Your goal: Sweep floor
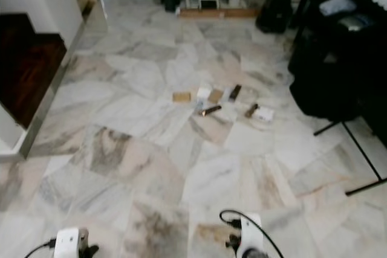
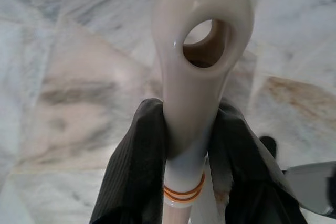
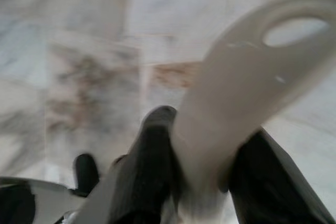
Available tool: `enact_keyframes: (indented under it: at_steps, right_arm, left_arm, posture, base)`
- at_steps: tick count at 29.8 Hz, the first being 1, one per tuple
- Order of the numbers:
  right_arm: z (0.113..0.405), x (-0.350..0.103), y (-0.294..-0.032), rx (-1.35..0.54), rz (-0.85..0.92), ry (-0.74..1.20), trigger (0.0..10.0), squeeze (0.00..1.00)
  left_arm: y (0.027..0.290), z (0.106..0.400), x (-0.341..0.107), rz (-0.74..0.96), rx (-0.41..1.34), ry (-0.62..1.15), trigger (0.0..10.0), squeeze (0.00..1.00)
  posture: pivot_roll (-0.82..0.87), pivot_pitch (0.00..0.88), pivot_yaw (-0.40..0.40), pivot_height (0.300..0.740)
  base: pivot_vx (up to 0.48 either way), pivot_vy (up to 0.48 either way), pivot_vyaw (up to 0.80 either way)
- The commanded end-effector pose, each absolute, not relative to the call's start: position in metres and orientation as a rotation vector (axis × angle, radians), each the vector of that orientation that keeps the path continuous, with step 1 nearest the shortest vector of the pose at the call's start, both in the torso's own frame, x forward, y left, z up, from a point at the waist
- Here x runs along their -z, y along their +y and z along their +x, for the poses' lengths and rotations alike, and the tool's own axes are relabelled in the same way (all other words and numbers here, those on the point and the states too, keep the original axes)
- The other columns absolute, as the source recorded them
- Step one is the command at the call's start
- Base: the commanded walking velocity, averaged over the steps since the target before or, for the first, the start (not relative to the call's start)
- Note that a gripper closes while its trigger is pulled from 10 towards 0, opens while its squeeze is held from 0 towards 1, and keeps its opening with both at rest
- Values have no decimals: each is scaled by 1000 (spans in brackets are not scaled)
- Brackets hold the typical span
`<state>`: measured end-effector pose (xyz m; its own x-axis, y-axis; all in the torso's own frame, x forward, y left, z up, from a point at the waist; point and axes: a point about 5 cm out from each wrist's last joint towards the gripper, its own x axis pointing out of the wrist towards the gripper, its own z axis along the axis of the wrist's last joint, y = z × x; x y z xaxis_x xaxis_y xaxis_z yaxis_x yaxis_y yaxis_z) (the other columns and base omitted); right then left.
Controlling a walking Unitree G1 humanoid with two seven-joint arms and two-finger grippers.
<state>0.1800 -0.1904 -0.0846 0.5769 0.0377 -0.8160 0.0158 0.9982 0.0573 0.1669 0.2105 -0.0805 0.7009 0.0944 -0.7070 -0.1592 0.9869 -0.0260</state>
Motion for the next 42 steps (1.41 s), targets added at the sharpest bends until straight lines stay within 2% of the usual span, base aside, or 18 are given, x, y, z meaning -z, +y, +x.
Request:
enact_keyframes:
  at_steps: [1,25,33,42]
  right_arm:
    - [188,81,-186,-23,64,923,10000,0]
    - [185,82,-186,-54,23,930,10000,0]
    - [186,81,-185,-81,-6,924,10000,0]
    - [187,81,-184,-83,4,922,10000,0]
  left_arm:
    - [218,163,81,-86,-165,788,10000,0]
    - [223,162,81,-96,-190,788,10000,0]
    - [224,163,80,-92,-190,787,10000,0]
    - [225,165,79,-98,-201,783,10000,0]
  posture:
    - [-27,75,-41,740]
    - [-27,26,-37,740]
    - [-26,34,-35,740]
    - [-26,46,-38,740]
  base:
    - [345,0,0]
    - [347,0,0]
    - [350,0,0]
    - [351,0,785]
